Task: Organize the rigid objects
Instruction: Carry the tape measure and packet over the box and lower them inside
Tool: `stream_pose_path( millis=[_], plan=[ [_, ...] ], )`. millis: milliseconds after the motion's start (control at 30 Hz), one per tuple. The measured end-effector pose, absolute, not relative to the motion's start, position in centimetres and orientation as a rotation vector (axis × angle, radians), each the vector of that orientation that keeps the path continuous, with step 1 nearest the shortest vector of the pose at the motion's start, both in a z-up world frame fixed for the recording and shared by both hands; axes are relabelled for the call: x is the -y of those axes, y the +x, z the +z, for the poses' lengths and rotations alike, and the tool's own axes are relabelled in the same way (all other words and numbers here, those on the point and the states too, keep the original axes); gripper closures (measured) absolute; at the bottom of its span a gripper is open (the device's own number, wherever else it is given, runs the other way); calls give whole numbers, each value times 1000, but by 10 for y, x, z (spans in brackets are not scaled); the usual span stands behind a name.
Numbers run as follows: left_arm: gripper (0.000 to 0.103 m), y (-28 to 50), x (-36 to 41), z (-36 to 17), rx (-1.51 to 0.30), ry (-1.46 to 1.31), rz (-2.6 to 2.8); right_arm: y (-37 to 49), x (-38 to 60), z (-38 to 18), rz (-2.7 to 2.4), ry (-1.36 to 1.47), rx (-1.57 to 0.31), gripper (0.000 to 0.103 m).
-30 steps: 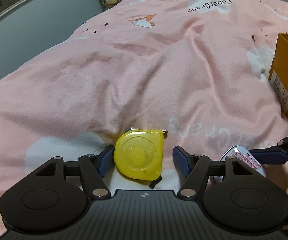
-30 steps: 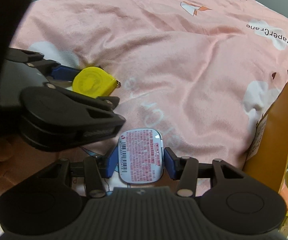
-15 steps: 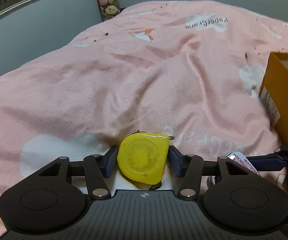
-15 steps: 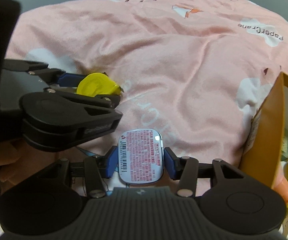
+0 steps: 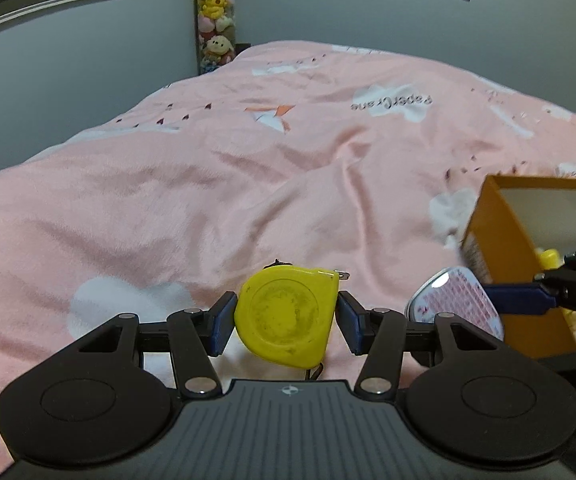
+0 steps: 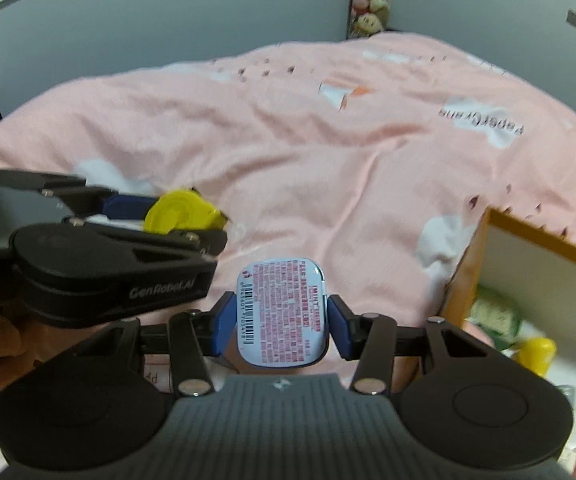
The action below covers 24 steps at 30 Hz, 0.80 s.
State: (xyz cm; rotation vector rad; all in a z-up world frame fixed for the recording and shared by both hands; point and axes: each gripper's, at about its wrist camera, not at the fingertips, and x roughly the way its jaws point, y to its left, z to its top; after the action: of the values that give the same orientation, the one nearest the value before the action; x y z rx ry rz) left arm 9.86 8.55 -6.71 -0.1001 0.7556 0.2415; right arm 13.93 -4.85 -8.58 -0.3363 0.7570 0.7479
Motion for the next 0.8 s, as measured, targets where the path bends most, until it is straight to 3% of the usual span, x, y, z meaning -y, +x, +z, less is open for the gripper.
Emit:
stream_pose_path(
  millis=[400, 800],
  plan=[
    [42, 101, -58, -28, -681, -151, 136, 136, 96, -39, 648, -284, -644, 54],
    [42, 129, 12, -10, -649, -80, -64, 162, 175, -35, 471, -230, -683, 54]
  ],
)
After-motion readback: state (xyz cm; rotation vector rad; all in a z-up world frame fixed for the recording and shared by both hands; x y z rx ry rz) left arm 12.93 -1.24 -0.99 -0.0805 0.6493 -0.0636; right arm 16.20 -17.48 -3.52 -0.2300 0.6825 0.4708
